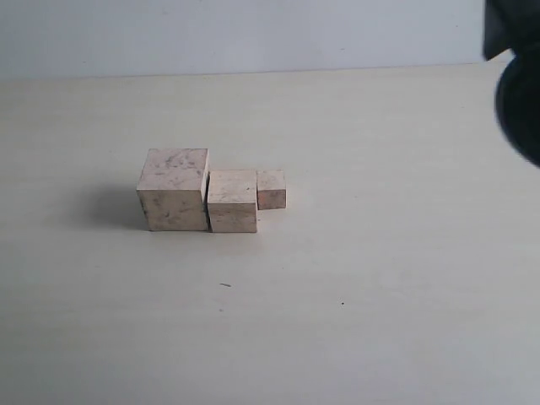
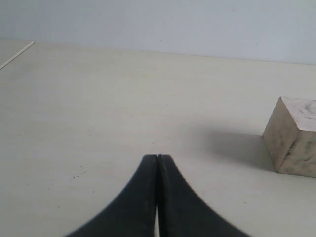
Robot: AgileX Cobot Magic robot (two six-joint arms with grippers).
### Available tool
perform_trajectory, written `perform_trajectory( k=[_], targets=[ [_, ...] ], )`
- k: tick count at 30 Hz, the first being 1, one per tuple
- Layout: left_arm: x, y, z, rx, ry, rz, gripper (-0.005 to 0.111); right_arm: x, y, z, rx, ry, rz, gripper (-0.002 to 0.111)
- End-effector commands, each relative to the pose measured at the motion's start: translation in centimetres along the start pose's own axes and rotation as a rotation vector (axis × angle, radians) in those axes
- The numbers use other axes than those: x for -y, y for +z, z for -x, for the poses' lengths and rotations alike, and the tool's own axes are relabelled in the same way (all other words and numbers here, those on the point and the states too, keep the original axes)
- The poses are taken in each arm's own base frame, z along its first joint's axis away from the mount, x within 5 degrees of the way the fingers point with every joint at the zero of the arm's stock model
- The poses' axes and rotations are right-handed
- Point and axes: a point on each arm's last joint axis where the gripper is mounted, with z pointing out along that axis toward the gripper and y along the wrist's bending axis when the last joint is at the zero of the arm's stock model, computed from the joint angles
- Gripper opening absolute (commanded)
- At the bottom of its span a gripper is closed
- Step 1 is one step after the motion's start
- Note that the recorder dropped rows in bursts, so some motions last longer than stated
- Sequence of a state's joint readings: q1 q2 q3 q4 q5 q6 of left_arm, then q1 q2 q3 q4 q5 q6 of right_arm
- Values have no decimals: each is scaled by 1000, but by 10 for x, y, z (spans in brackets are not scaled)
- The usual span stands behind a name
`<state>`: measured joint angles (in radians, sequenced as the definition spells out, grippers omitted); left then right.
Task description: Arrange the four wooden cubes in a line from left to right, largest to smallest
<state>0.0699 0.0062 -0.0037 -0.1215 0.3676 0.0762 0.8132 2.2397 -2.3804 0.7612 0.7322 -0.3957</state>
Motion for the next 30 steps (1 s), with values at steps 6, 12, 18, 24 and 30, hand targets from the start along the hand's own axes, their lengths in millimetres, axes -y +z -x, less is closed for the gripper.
perform_trajectory(
  k=[6, 12, 18, 24, 30],
  targets=[
    [0, 0, 0, 15, 0, 0, 0, -12, -50, -28, -88, -259, -81, 0],
    [0, 0, 0, 15, 0, 0, 0, 4, -87, -59, -217, -407, -146, 0],
    [0, 0, 0, 15, 0, 0, 0, 32, -121, -95, -448, -385, -158, 0],
    [0, 0, 0, 15, 0, 0, 0, 53, -142, -128, -647, -317, -88, 0],
    [0, 0, 0, 15, 0, 0, 0, 58, -157, -152, -805, -539, 115, 0]
  ],
)
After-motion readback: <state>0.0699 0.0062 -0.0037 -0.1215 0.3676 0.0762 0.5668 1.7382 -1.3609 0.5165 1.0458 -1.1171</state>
